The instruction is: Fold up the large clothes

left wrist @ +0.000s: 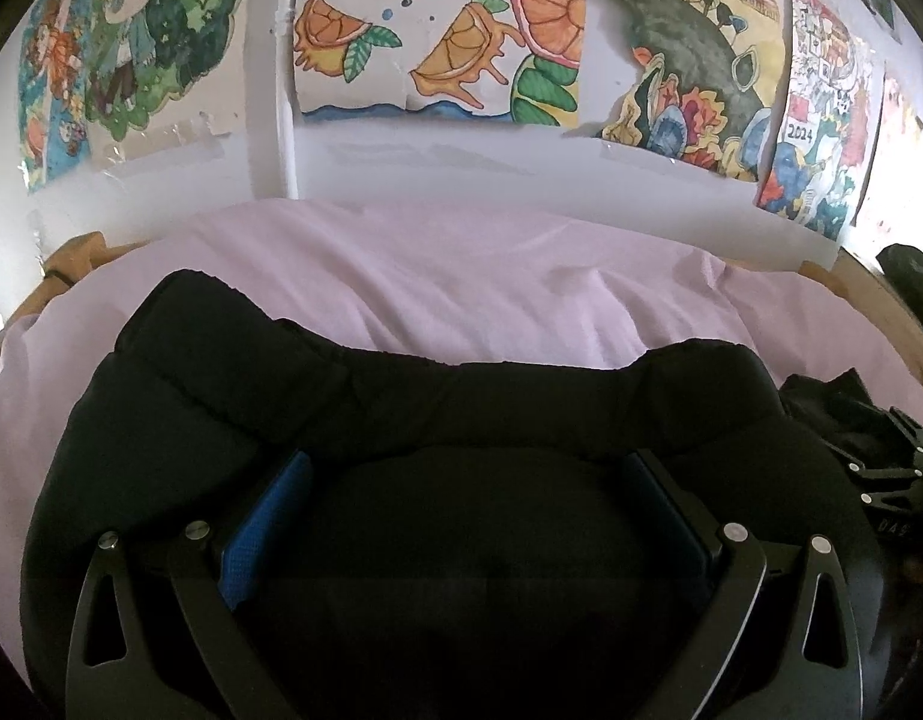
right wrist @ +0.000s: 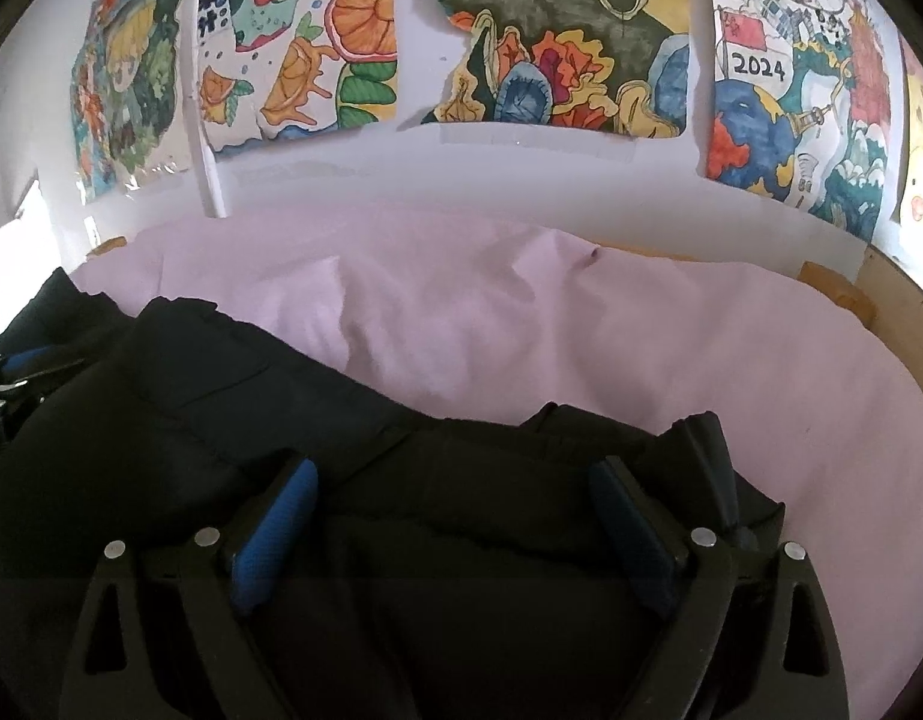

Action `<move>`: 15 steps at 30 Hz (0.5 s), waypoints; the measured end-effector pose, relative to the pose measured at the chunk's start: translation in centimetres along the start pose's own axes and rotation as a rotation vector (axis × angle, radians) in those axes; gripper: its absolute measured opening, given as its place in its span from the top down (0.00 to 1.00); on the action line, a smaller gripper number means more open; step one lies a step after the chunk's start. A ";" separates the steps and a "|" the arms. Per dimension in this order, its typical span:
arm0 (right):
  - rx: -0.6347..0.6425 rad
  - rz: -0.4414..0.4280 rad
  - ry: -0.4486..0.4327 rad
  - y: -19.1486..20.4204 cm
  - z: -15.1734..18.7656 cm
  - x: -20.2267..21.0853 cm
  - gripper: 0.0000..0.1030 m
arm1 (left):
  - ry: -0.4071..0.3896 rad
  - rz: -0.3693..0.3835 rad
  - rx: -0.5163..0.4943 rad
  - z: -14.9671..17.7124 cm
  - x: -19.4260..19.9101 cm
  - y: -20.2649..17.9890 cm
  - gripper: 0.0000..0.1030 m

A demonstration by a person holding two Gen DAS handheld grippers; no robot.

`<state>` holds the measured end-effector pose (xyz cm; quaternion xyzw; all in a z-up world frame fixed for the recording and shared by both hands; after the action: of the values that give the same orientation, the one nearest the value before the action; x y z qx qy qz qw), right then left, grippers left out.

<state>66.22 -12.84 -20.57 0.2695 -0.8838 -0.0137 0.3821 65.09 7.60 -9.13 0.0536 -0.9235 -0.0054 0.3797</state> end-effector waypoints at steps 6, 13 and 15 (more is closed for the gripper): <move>0.011 -0.018 -0.019 0.3 -0.4 1.8 0.08 | -0.014 0.033 0.028 -0.2 1.6 0.6 0.02; 0.030 -0.061 -0.076 0.8 -1.0 5.8 0.08 | -0.037 0.059 0.071 -0.1 4.9 2.0 0.02; 0.039 -0.068 -0.076 0.8 -0.8 6.7 0.06 | -0.042 0.041 0.068 -0.2 5.8 2.4 0.02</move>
<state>62.62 -15.31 -15.40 0.3058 -0.8882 -0.0198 0.3422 60.88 9.40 -4.80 0.0471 -0.9319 0.0326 0.3582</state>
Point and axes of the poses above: each gripper's, at about its wrist camera, not at the fingertips, and x roughly against the way its jaws point, y to its left, z to its underside, the point moved 6 cm from there along -x, roughly the way its jaws point, and after that the axes turned 10 degrees about -z, right-handed, at the moved point
